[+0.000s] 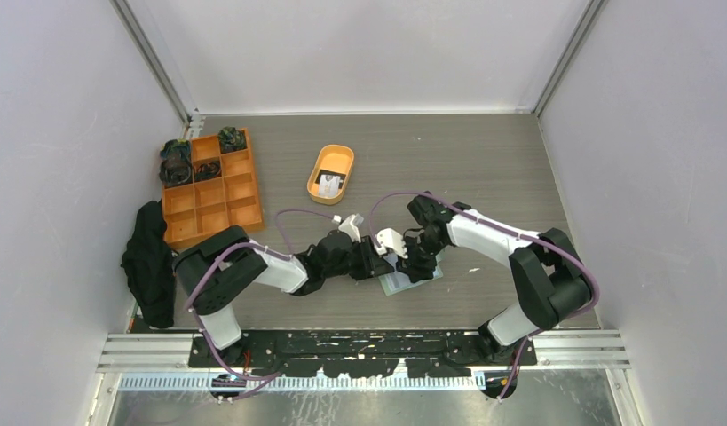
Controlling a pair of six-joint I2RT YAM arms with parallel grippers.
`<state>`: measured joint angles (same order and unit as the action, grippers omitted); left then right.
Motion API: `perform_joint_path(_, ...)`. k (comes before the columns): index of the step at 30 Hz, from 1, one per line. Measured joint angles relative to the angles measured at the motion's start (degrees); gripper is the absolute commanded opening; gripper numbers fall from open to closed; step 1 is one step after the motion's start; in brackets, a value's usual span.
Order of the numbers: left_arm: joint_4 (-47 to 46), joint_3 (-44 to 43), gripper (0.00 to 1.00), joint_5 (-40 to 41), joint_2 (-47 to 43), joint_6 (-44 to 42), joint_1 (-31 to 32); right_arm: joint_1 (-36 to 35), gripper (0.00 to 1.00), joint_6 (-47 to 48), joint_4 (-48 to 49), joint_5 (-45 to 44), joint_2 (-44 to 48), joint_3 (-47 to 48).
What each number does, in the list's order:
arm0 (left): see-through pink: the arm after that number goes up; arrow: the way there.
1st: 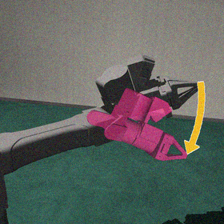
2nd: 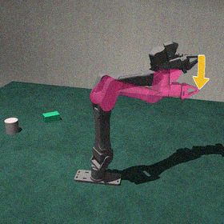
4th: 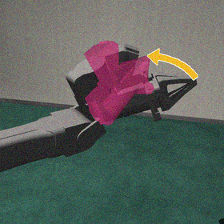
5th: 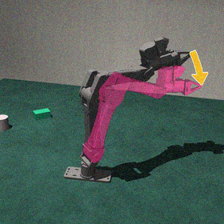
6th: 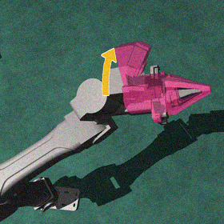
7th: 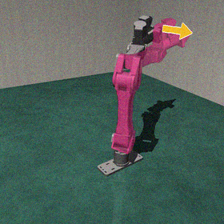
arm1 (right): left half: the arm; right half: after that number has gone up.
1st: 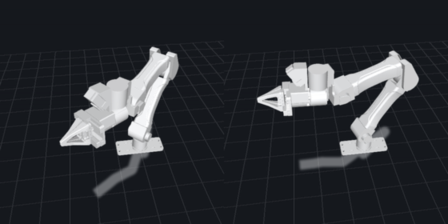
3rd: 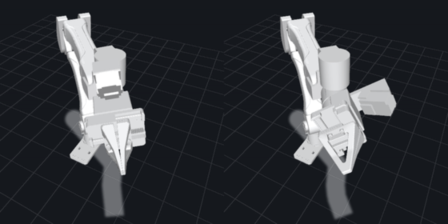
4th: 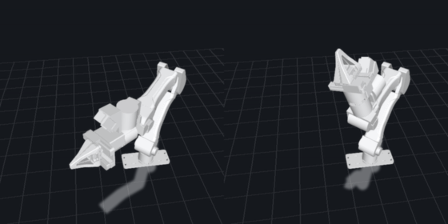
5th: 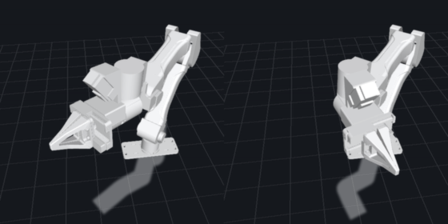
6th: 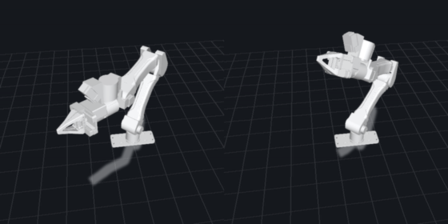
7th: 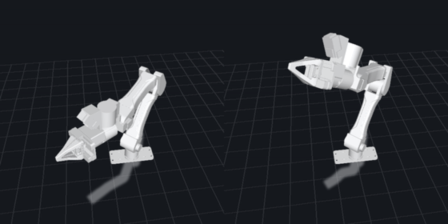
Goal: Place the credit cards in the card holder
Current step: Open the card holder at the center of the board.
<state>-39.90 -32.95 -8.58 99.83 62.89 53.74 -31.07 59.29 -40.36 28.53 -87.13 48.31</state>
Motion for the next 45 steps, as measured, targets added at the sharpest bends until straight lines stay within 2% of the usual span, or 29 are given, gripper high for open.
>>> perform_joint_path(6,0.68,-1.99,0.34,0.00,1.22,-0.02,0.04,0.17,0.61,-1.36,-0.35,0.02,0.31,1.27)
perform_joint_path(10,1.38,-3.32,0.34,0.00,1.81,-0.09,0.04,2.12,0.60,-1.62,-1.66,0.31,1.79,2.38)
perform_joint_path(14,2.03,-4.70,0.34,0.00,2.67,-0.15,0.04,7.87,0.59,-1.20,-2.21,-0.04,4.94,2.91)
perform_joint_path(18,2.05,-5.51,0.34,-0.02,3.50,-0.20,0.04,11.89,0.57,-0.24,-3.52,-3.26,4.24,3.02)
perform_joint_path(26,2.23,-5.68,0.35,0.00,3.63,-0.33,0.07,12.15,0.55,0.04,-5.64,-9.01,-3.06,3.78)
perform_joint_path(36,11.58,-5.25,0.38,3.63,-5.25,-3.08,1.70,12.15,0.52,-0.96,-7.02,-9.99,-5.51,5.49)
perform_joint_path(45,13.66,-4.85,0.39,4.46,-4.39,-3.06,1.84,12.00,0.51,-1.16,-7.32,-9.99,-5.53,5.49)
